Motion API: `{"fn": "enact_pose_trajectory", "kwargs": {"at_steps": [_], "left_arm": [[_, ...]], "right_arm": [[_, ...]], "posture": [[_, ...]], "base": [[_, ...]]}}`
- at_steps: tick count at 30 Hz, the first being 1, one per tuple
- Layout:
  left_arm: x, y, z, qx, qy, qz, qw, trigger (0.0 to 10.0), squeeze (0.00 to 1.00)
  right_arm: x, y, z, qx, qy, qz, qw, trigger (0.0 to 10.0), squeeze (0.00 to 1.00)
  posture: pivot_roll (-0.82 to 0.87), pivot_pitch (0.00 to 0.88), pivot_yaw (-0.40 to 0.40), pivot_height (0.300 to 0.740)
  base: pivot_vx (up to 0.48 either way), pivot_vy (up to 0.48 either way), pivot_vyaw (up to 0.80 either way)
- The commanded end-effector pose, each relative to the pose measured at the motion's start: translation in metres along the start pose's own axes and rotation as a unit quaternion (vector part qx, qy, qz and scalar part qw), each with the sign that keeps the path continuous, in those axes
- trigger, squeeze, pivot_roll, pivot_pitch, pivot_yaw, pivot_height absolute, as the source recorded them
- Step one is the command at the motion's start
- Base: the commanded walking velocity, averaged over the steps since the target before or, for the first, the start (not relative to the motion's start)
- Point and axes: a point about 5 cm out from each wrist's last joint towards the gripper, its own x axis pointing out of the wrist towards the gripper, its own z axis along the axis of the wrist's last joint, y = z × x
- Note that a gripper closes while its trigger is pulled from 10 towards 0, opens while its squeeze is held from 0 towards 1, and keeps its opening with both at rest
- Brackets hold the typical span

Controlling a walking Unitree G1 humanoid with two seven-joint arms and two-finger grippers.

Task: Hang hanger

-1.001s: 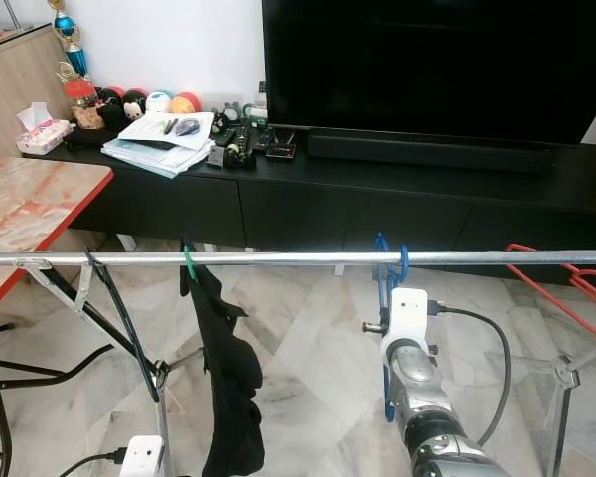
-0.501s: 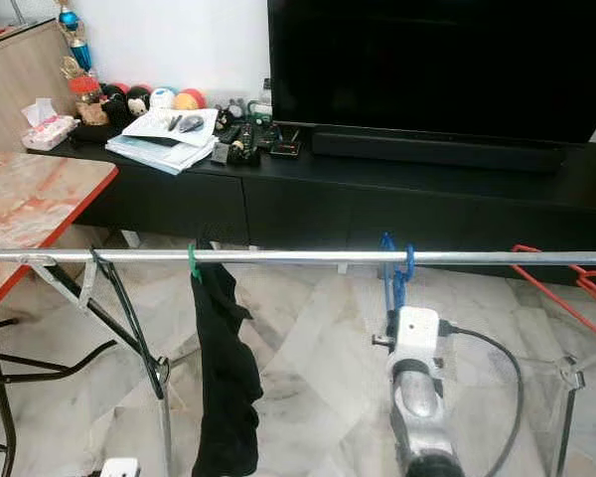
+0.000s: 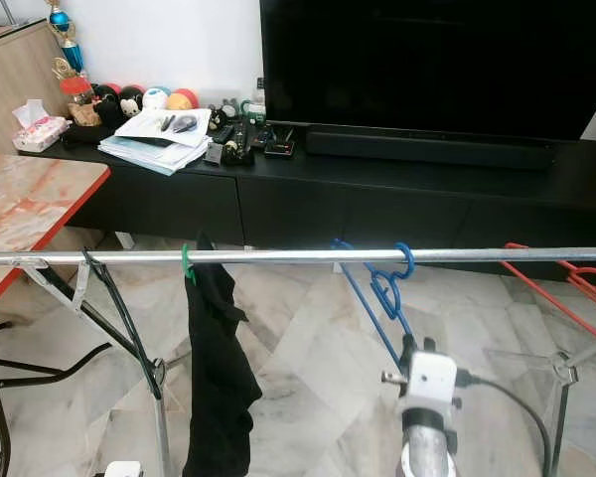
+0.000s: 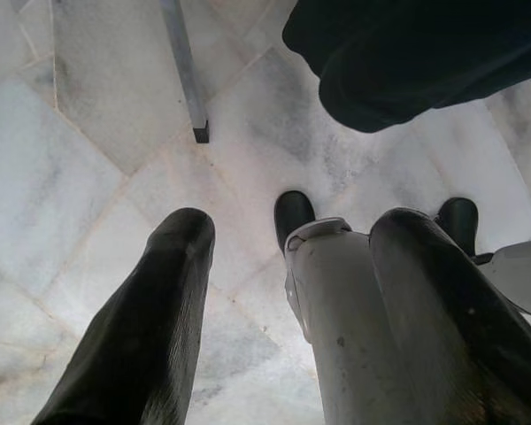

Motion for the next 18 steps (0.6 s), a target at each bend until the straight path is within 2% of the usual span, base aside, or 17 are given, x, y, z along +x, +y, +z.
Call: {"fn": "enact_pose_trajectory", "kwargs": {"at_steps": [1,7,18], "left_arm": [[-0.001,0.006,0.0,0.004,-0.002,0.008,1.0,10.0,0.0],[-0.001,0.008,0.0,0.005,-0.002,0.01,1.0,10.0,0.0],[-0.001,0.008,-0.001,0.0,-0.002,0.011,1.0,10.0,0.0]], "right_arm": [[0.0,0.004,0.005,0.003,-0.007,0.004,1.0,10.0,0.0],[0.004,0.013,0.015,0.02,-0.02,0.025,0.999,10.0,0.0],[0.007,0.02,0.018,0.017,-0.016,0.049,0.999,10.0,0.0]], "posture": [[-0.05,0.068,0.028,0.74],[-0.04,0.071,0.03,0.74],[-0.03,0.074,0.028,0.74]], "base": [[0.0,0.0,0.0],[0.0,0.0,0.0],[0.0,0.0,0.0]]}}
